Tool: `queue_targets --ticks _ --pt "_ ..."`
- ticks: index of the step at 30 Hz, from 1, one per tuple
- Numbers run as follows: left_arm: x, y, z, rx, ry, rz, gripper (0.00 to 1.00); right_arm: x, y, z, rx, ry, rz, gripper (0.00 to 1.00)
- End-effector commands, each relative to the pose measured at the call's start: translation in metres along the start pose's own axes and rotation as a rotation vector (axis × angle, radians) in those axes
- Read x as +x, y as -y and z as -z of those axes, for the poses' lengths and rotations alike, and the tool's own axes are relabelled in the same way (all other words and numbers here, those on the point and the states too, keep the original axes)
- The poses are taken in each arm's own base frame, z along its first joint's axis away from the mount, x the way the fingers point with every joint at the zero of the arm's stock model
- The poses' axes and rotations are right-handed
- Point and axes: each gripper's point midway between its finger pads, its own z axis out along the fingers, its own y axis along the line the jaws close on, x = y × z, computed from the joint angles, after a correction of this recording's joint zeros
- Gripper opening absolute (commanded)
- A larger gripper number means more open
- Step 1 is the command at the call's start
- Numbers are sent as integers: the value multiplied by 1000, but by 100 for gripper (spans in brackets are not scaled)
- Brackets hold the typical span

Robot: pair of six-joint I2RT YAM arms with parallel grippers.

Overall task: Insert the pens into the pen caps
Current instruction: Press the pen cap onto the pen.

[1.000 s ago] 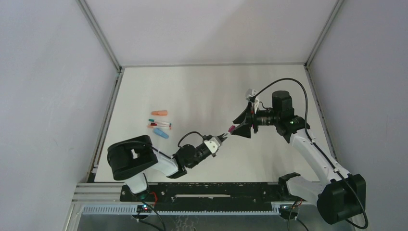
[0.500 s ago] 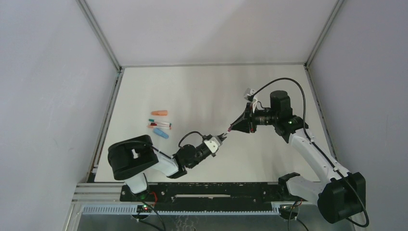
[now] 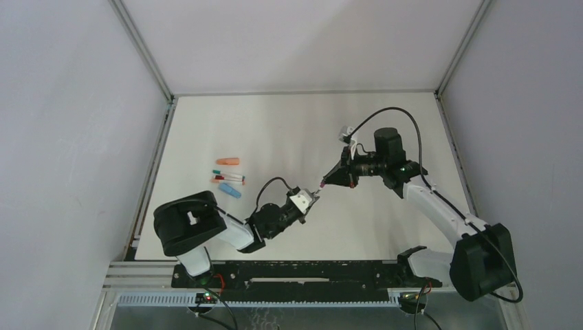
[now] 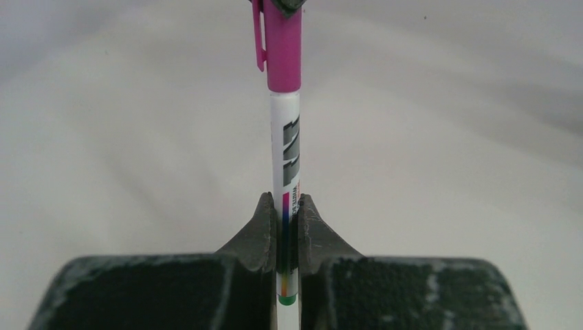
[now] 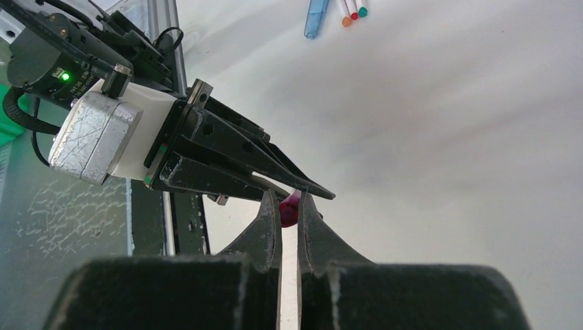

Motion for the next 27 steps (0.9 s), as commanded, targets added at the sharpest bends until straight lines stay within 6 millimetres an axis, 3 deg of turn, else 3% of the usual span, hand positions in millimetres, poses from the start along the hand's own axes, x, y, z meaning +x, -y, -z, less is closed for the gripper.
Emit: queue_targets --ticks 1,5,10,15,18,20,23,25,27 --pt "-80 -9 -4 42 268 108 0 38 -28 -24 -166 -118 -130 0" --pt "-96 -21 5 29 311 112 0 56 -34 -38 -215 -178 -183 0" --pt "-114 -26 19 42 365 106 0 66 -40 -44 -280 -202 -236 0" --pt "-121 -51 30 -122 368 -45 0 75 -53 -47 -340 -232 -213 0" --pt "-132 -38 33 -44 406 -42 0 70 -67 -44 -422 -216 -200 0" --pt "-143 -13 38 155 457 35 0 65 -78 -38 -485 -198 -193 0" --pt "-161 6 52 336 511 60 0 62 -83 -34 -504 -187 -174 0" --pt "-162 -5 53 273 502 47 0 63 -75 -37 -450 -194 -169 0" --pt "-152 -33 41 64 402 39 0 66 -58 -43 -339 -209 -164 0"
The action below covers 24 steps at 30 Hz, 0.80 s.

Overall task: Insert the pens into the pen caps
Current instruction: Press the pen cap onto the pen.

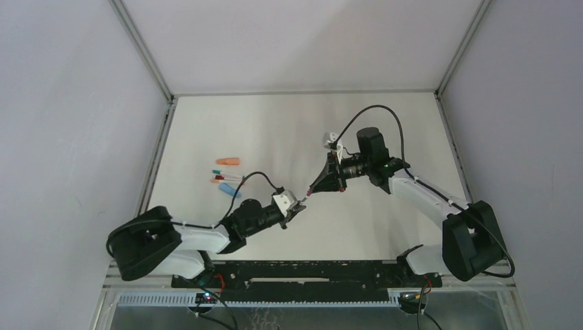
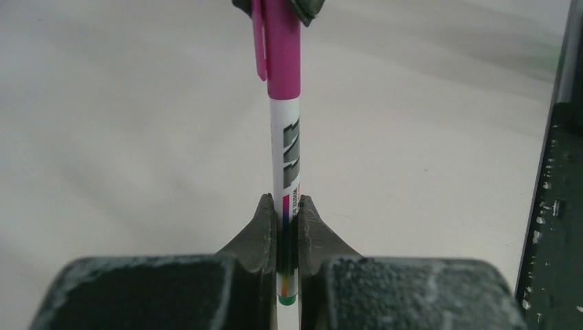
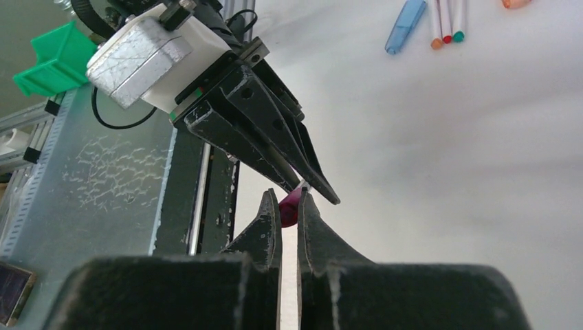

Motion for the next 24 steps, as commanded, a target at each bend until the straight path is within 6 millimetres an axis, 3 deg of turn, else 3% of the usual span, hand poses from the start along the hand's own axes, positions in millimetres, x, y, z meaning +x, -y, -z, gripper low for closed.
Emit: queue_targets --ticks 1,4,7,8,12,16,18,20,22,24 --pt "-158 -35 12 -260 436 -68 0 49 -21 -16 -15 -137 -241 0" --pt "-171 -61 19 -504 429 -55 0 52 1 -16 126 -125 -279 0" --pt "-173 -63 13 -542 433 -40 0 54 7 -16 154 -119 -313 0" --pt "-178 -56 12 -492 477 -25 0 52 2 -17 122 -113 -322 0" --pt "-212 14 19 85 678 33 0 40 -33 -17 -81 -79 -296 0" --pt "-220 39 32 256 695 -7 0 29 -81 -13 -333 -68 -258 0" --pt "-216 32 31 213 671 -1 0 31 -83 -19 -321 -85 -240 0" --pt "-206 6 20 48 587 5 0 43 -40 -26 -43 -133 -216 0" --pt "-184 -40 15 -289 423 -39 0 47 2 -15 182 -137 -230 0" --pt "-182 -68 26 -492 393 -28 0 47 8 -9 198 -128 -256 0"
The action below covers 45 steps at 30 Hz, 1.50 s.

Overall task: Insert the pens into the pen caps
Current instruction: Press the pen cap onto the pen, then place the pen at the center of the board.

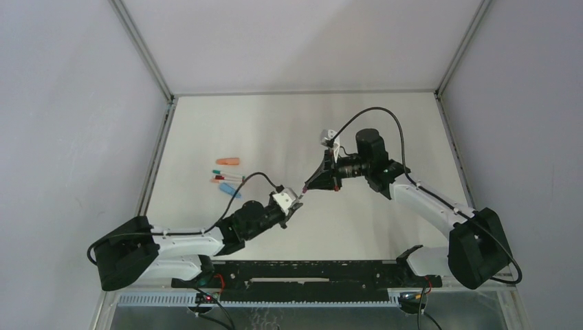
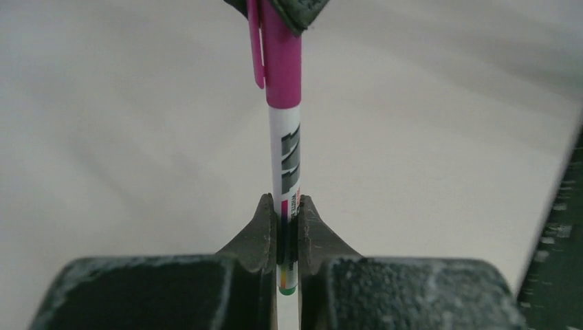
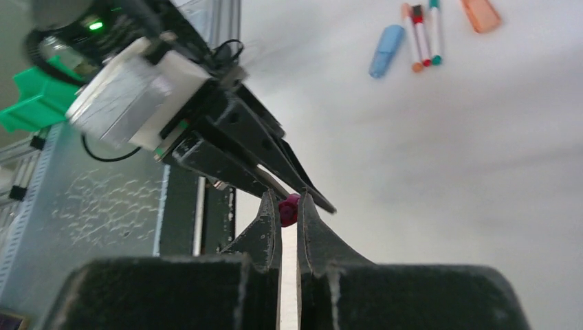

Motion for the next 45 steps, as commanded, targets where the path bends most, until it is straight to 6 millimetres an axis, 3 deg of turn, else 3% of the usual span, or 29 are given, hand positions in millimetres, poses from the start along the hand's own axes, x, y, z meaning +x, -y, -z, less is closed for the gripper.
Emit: queue_targets --ticks 1,5,8,10,15,20,25,28,36,41,45 --pt "-170 -58 18 -410 461 -46 0 71 9 0 102 -185 -266 0" --pt "-202 -9 22 -22 661 4 0 66 -35 -11 -119 -198 -225 0" --pt "-200 3 22 51 651 -4 0 58 -32 -5 -114 -180 -197 0" --pt "-187 8 15 80 593 -16 0 45 -24 6 -75 -133 -174 3" --pt "-146 38 -1 222 478 -14 0 9 -30 38 -33 -25 -37 34" --pt "-113 60 -19 292 370 6 0 -14 -38 63 -20 43 13 51" --pt "-97 61 -22 288 333 34 0 -24 -53 83 -32 54 110 71" --pt "-94 67 -11 341 336 67 0 -21 -47 98 39 45 185 80" --pt "-87 63 4 475 250 426 0 -24 -35 116 141 58 207 82" --pt "-64 41 -3 426 146 701 0 -22 -24 118 194 48 198 82" --pt "-43 12 -3 315 134 827 0 -18 -11 120 249 36 183 82"
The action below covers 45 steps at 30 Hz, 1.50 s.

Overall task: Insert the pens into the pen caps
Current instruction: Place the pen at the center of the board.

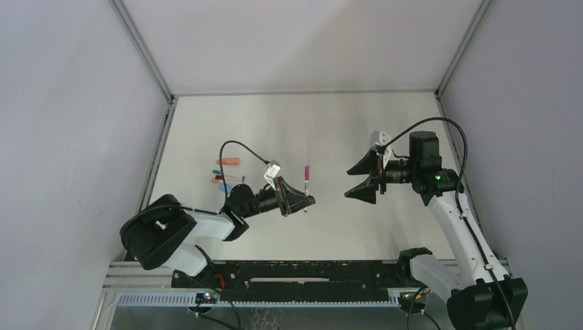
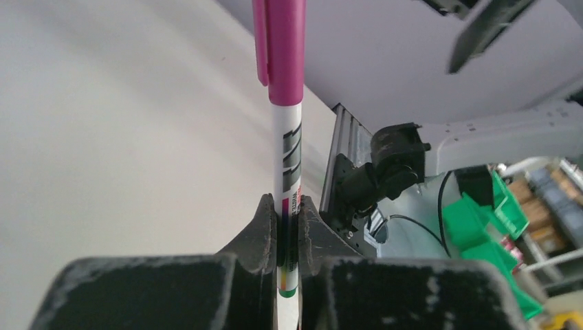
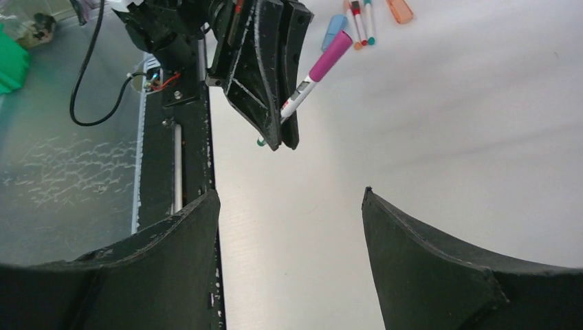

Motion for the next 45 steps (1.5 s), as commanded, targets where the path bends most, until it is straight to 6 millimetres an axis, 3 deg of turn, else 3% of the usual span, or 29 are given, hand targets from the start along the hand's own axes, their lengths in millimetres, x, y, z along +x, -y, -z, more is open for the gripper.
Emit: queue_targets --ticks 1,5,8,11,18,22,26,32,37,45 --pt "1 -23 21 -81 44 212 0 -3 16 3 78 -11 36 82" --pt "0 -61 43 -252 99 258 0 1 24 3 109 -26 22 82" --pt "13 -98 64 -476 72 256 0 2 26 2 113 -31 16 82" --pt "13 -120 85 -679 29 209 1 3 26 1 115 -34 16 82" --pt "-28 -133 129 -963 41 14 10 3 26 0 117 -38 21 82" --pt "-36 -143 159 -1125 103 17 12 3 27 1 121 -39 25 82" --pt "-27 -155 189 -1235 226 144 1 2 26 1 124 -38 30 82" --pt "-21 -159 222 -1341 369 260 0 2 26 1 123 -37 31 82" --pt "-13 -163 242 -1401 494 376 8 3 27 2 127 -38 30 82" --pt "6 -180 260 -1465 550 545 13 3 27 2 127 -38 29 83"
